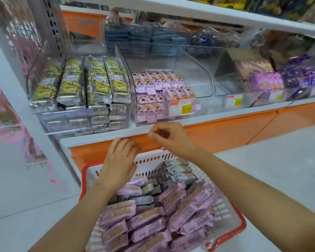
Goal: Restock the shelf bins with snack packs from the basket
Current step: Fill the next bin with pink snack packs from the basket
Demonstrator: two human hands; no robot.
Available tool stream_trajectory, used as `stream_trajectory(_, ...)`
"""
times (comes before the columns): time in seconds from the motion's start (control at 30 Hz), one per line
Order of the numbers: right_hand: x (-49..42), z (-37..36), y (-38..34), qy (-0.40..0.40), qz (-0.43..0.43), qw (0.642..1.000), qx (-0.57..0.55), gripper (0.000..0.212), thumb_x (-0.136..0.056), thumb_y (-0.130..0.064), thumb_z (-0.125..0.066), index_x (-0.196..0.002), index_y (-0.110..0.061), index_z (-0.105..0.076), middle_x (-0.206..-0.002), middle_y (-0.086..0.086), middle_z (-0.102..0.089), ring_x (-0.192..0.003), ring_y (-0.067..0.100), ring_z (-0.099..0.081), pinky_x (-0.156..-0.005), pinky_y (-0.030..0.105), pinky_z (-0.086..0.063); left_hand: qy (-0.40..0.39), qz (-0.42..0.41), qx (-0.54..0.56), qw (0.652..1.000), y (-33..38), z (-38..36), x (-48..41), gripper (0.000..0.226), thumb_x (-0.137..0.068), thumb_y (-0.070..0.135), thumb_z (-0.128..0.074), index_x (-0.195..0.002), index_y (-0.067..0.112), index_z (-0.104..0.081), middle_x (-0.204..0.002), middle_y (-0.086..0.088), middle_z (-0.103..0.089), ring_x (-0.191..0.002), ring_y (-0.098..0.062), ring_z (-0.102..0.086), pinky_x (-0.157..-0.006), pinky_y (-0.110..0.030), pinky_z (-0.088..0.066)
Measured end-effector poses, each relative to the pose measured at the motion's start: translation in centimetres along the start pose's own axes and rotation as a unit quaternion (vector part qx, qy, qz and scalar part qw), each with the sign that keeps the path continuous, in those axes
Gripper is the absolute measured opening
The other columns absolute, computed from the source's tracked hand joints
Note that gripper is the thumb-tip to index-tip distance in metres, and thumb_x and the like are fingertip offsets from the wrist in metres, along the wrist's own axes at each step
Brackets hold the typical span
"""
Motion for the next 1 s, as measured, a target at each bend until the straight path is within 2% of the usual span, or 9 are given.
stream_trajectory(0.07, 1.0, -3.0, 2.9, -0.041, -0.041, 0.998, 0.020, 0.010, -0.093, -0.023, -0.065, -0.086, -0.017, -0.070, -0.077, -0.002, -0.068, -0.068, 0.010, -0.059, -0.064, 0.028, -0.049, -0.055, 0.031, 0.013, 0.998, -1.2, -0.8, 1.7, 0.052, -0.066, 0.012, -0.079, -0.115, 0.014, -0.064, -0.115, -0.005, -0.063, -0.111, -0.028, -0.056, -0.111, -0.042, -0.025)
stream_trajectory(0.17, 2.6, -7.2, 7.0, -0.109, -0.115, 0.986, 0.050, 0.016, -0.092, -0.027, -0.065, -0.102, -0.015, -0.070, -0.086, 0.000, -0.067, -0.075, 0.015, -0.061, -0.074, 0.037, -0.055, -0.131, 0.051, -0.024, 0.990, -2.8, -2.2, 4.8, 0.070, -0.065, 0.022, -0.086, -0.130, 0.011, -0.061, -0.125, -0.008, -0.064, -0.116, -0.030, -0.059, -0.113, -0.046, -0.021)
stream_trajectory(0.3, 4.4, -12.0, 9.7, -0.199, -0.153, 0.964, 0.090, 0.029, -0.092, -0.028, -0.065, -0.118, -0.014, -0.063, -0.108, 0.004, -0.067, -0.090, 0.016, -0.063, -0.083, 0.032, -0.054, -0.189, 0.032, -0.073, 0.979, -4.1, -3.9, 7.9, 0.099, -0.056, 0.027, -0.092, -0.143, 0.004, -0.050, -0.150, -0.014, -0.046, -0.135, -0.033, -0.045, -0.114, -0.049, -0.012)
stream_trajectory(0.4, 4.9, -14.7, 10.7, -0.230, -0.152, 0.954, 0.121, 0.036, -0.093, -0.029, -0.064, -0.124, -0.013, -0.060, -0.120, 0.006, -0.064, -0.104, 0.021, -0.062, -0.088, 0.032, -0.050, -0.181, 0.021, -0.067, 0.981, -4.4, -4.2, 8.4, 0.100, -0.061, 0.025, -0.089, -0.147, 0.006, -0.043, -0.156, -0.011, -0.037, -0.143, -0.029, -0.033, -0.113, -0.051, -0.018)
stream_trajectory(0.5, 4.6, -16.8, 11.3, -0.250, -0.153, 0.941, 0.168, 0.039, -0.091, -0.029, -0.064, -0.126, -0.012, -0.056, -0.120, 0.009, -0.063, -0.105, 0.025, -0.060, -0.086, 0.038, -0.051, -0.183, 0.025, -0.059, 0.981, -4.6, -4.4, 8.4, 0.101, -0.064, 0.023, -0.087, -0.150, 0.008, -0.038, -0.159, -0.009, -0.032, -0.144, -0.028, -0.034, -0.112, -0.052, -0.021)
stream_trajectory(0.73, 4.2, -19.3, 11.7, -0.230, -0.108, 0.936, 0.243, 0.036, -0.090, -0.025, -0.063, -0.124, -0.015, -0.057, -0.122, 0.006, -0.059, -0.110, 0.024, -0.056, -0.084, 0.031, -0.046, -0.199, 0.026, -0.058, 0.978, -5.1, -5.2, 9.0, 0.093, -0.080, 0.028, -0.074, -0.156, 0.011, -0.022, -0.164, -0.005, -0.018, -0.150, -0.026, -0.020, -0.118, -0.054, -0.023)
stream_trajectory(0.83, 4.0, -19.1, 11.7, -0.227, -0.093, 0.945, 0.217, 0.025, -0.086, -0.024, -0.063, -0.108, -0.014, -0.057, -0.106, 0.005, -0.060, -0.093, 0.023, -0.057, -0.077, 0.032, -0.045, -0.213, 0.032, -0.043, 0.976, -5.1, -5.1, 8.9, 0.090, -0.082, 0.026, -0.071, -0.156, 0.012, -0.023, -0.164, -0.005, -0.016, -0.151, -0.025, -0.018, -0.117, -0.055, -0.027)
stream_trajectory(0.9, 3.8, -17.8, 11.3, -0.200, -0.104, 0.964, 0.142, 0.022, -0.081, -0.020, -0.069, -0.091, -0.018, -0.049, -0.083, -0.005, -0.052, -0.071, 0.011, -0.050, -0.063, 0.025, -0.038, -0.208, 0.036, -0.026, 0.977, -5.0, -5.0, 8.7, 0.087, -0.081, 0.025, -0.071, -0.155, 0.012, -0.026, -0.163, -0.004, -0.020, -0.150, -0.024, -0.021, -0.117, -0.055, -0.028)
stream_trajectory(1.0, 3.7, -14.8, 10.5, -0.163, -0.143, 0.976, -0.007, 0.025, -0.078, -0.016, -0.069, -0.087, -0.021, -0.047, -0.072, -0.009, -0.049, -0.062, 0.004, -0.045, -0.060, 0.022, -0.036, -0.180, 0.045, 0.019, 0.982, -4.9, -4.7, 8.4, 0.073, -0.087, 0.022, -0.063, -0.153, 0.014, -0.034, -0.160, -0.004, -0.028, -0.147, -0.023, -0.030, -0.120, -0.050, -0.024)
Point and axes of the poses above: each hand's wrist, its own x-axis away from the middle knuckle, its own z-axis out of the back of the hand, y = z × x, the point moved 1 cm from there along -x, towards the middle knuckle
